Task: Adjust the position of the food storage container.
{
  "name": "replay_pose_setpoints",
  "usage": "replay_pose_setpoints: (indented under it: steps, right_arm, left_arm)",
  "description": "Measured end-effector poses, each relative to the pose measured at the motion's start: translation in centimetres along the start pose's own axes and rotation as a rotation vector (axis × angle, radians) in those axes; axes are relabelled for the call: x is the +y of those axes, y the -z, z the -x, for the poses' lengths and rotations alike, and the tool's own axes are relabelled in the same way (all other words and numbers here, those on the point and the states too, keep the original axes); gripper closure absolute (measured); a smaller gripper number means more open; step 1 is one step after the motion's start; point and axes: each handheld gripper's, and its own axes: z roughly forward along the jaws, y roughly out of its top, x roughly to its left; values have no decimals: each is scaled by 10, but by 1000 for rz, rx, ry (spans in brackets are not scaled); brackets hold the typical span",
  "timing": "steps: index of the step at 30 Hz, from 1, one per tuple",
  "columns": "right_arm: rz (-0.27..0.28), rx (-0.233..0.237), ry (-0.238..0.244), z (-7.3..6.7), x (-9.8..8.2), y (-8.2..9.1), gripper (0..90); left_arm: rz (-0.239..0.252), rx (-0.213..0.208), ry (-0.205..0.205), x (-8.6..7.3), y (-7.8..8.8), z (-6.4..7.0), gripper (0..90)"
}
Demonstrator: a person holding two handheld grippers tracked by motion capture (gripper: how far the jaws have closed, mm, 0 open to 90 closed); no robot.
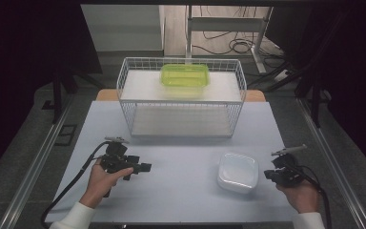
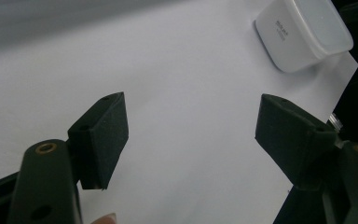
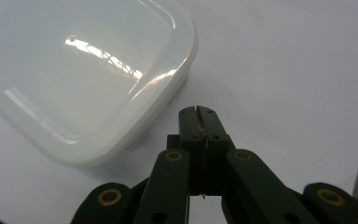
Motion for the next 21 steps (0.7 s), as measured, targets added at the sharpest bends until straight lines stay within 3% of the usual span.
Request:
replay_pose_setpoints:
  steps: [7, 21]
  right_arm:
    - [-29, -35, 34, -15, 12, -13, 893]
    - [-26, 23, 85, -57, 36, -29, 893]
  left_arm:
    - [1, 4, -7, -1, 2, 1, 249]
    - [-3, -6, -3, 0, 1, -1, 249]
